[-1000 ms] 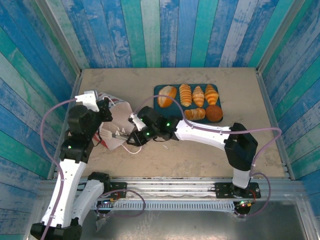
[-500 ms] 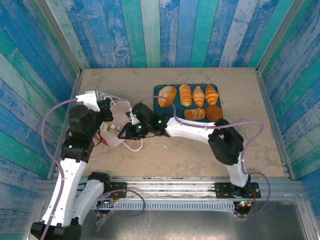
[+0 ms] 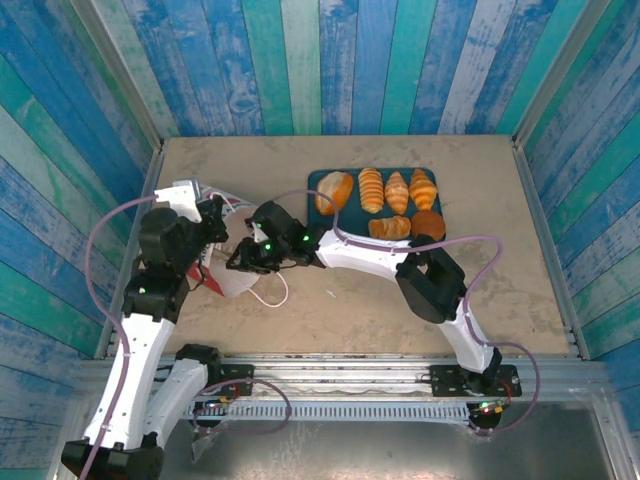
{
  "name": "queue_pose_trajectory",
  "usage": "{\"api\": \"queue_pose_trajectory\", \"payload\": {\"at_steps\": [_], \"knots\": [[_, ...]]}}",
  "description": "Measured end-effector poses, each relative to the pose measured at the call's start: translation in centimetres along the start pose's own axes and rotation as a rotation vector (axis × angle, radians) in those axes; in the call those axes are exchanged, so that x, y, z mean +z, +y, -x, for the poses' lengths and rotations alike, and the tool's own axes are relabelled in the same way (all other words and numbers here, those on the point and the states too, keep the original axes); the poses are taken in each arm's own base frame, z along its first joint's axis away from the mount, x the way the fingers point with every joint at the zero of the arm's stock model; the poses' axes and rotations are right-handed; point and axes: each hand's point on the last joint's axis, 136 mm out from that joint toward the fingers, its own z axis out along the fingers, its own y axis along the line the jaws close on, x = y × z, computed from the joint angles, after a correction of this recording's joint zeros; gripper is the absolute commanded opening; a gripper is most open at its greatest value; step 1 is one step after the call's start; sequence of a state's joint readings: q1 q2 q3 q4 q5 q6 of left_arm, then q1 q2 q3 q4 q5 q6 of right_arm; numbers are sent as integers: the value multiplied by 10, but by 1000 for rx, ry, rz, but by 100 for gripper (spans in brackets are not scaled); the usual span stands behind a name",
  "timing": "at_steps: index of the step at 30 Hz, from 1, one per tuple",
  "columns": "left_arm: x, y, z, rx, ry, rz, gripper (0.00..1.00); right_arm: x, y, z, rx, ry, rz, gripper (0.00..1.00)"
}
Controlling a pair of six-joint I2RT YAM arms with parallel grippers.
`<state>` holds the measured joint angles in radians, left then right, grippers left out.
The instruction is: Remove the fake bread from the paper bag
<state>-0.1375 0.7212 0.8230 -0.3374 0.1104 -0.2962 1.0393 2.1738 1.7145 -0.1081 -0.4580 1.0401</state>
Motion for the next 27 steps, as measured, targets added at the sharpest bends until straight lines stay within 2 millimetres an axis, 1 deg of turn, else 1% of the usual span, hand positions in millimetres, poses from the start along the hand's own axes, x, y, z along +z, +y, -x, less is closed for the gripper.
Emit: {"api": "queue_pose_trajectory", "payload": {"at_steps": [3, 10, 12, 17, 23, 26, 27], "knots": [[1, 0, -1, -1, 3, 0, 0, 4, 2, 2, -4, 0, 7, 37], [4, 1, -3, -14, 16, 0, 0, 5, 7, 4, -13, -10, 19, 38], [5, 1, -4, -16, 19, 1, 0, 7, 10, 5, -16, -14, 25, 39], [6, 1, -5, -17, 21, 1, 0, 12, 6, 4, -11, -17, 17, 40], [6, 1, -5, -18, 26, 0, 0, 27, 0, 8, -1, -10, 20, 37], [7, 0, -6, -18, 28, -5, 0, 30, -2, 7, 1, -6, 17, 33], [7, 0, -6, -17, 29, -8, 0, 30, -2, 7, -2, -7, 16, 29]]}}
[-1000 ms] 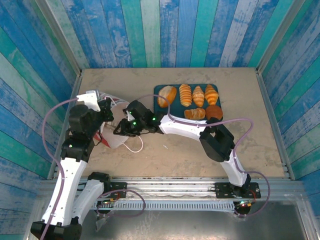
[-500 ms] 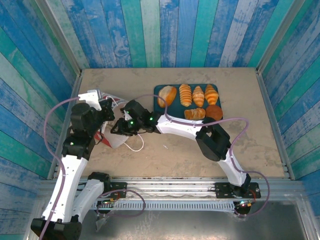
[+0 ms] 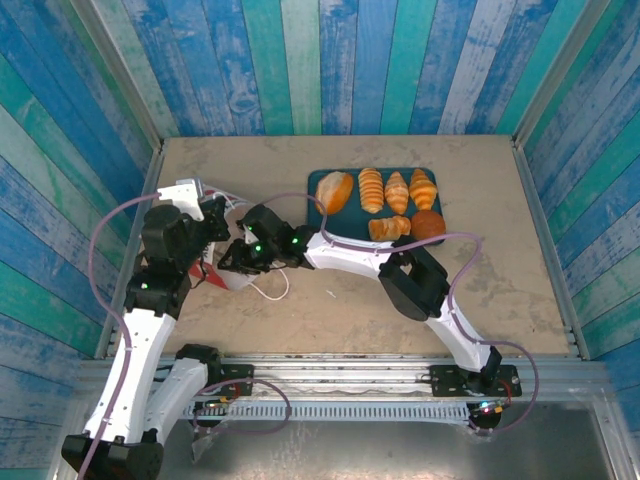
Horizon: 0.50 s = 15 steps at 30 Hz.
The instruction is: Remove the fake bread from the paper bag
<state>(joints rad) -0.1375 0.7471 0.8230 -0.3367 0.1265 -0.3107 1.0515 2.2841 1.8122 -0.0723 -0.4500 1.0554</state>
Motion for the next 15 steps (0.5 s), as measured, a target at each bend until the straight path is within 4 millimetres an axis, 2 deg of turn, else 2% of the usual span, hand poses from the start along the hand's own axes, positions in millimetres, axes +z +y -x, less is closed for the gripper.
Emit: {"api": "queue_pose_trajectory", "payload": {"at_steps": [6, 9, 15], "knots": [[0, -1, 1, 0, -4, -5, 0, -1, -2, 2, -35, -10, -12, 21], [0, 0, 2, 1, -7, 0, 0, -5, -6, 3, -73, -22, -43, 20], [5, 2, -2, -6, 10, 6, 0, -35, -4, 4, -157, -67, -120, 20]]}}
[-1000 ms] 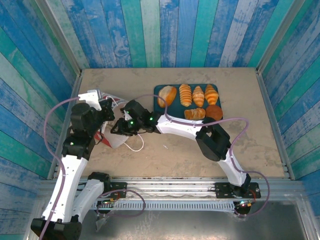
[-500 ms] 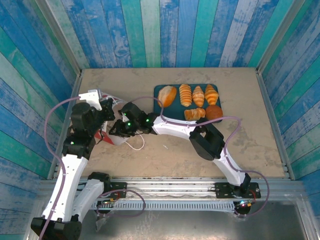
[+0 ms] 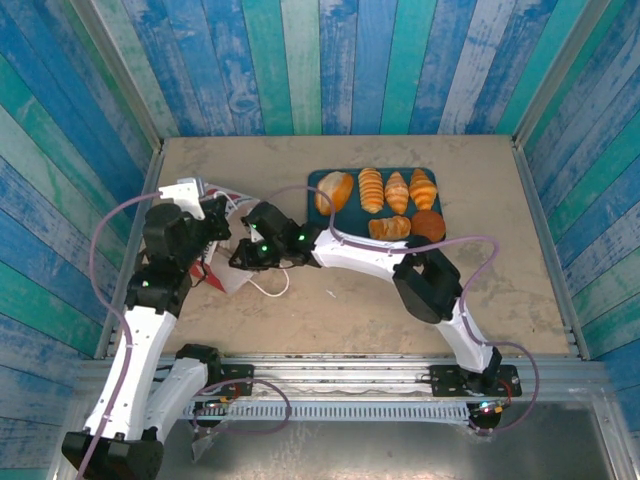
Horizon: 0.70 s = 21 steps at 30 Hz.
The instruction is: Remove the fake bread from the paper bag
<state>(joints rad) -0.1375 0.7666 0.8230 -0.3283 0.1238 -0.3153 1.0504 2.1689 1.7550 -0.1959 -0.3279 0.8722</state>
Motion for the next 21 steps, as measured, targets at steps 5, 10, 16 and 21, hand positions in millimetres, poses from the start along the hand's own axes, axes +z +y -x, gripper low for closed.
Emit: {"api": "queue_pose_trajectory", "payload": {"at_steps": [5, 10, 16, 21], "knots": [[1, 0, 3, -6, -10, -1, 0, -29, 2, 6, -80, -47, -57, 20], [4, 0, 3, -6, -13, -2, 0, -44, -6, 7, -142, -64, -127, 21], [6, 0, 2, -9, -7, 0, 0, -53, -30, 1, -207, -39, -265, 23], [6, 0, 2, -14, -6, -2, 0, -62, -48, 1, -311, -23, -369, 29]]}}
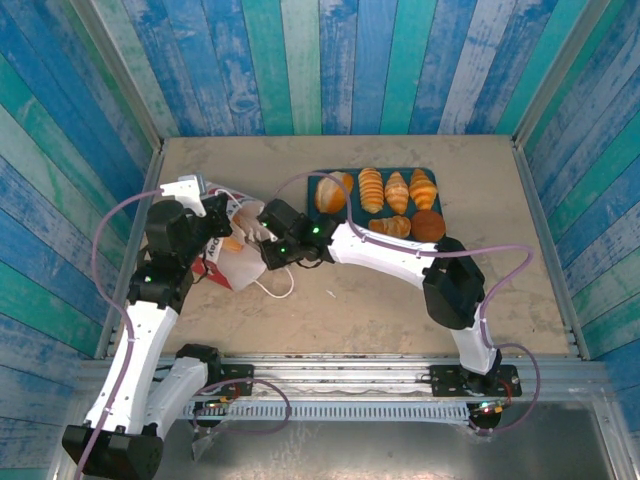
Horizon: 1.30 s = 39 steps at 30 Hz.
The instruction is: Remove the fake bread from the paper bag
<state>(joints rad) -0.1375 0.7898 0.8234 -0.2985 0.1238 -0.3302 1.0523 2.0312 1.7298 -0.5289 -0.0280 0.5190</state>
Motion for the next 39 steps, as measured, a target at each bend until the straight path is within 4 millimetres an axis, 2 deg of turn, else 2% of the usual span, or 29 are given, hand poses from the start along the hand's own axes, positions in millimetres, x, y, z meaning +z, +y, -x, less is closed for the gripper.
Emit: {"api": "queue_pose_trajectory", "payload": {"at_steps": [3, 6, 13, 17, 23, 28, 31, 36, 39], "knots": [[1, -3, -1, 1, 7, -18, 0, -5, -4, 2, -56, -1, -3, 32], [6, -6, -4, 2, 27, -40, 0, -12, -5, 4, -37, 15, 81, 36], [9, -12, -6, 4, 49, -74, 0, -9, -38, 10, 92, 25, 195, 38], [9, -14, -7, 3, 52, -84, 0, -5, -32, 7, 143, 22, 211, 38], [9, -15, -6, 4, 49, -88, 0, 0, -20, 10, 216, 13, 265, 33], [9, -15, -5, 4, 44, -89, 0, 6, -20, 10, 238, 19, 272, 23], [9, -15, -3, 5, 38, -87, 0, 6, -19, 8, 219, 19, 270, 19], [9, -13, -2, -2, 33, -75, 0, 5, -19, 4, 133, 10, 225, 19], [9, -11, -2, -5, 31, -68, 0, -4, -19, 0, 35, -7, 148, 19]]}}
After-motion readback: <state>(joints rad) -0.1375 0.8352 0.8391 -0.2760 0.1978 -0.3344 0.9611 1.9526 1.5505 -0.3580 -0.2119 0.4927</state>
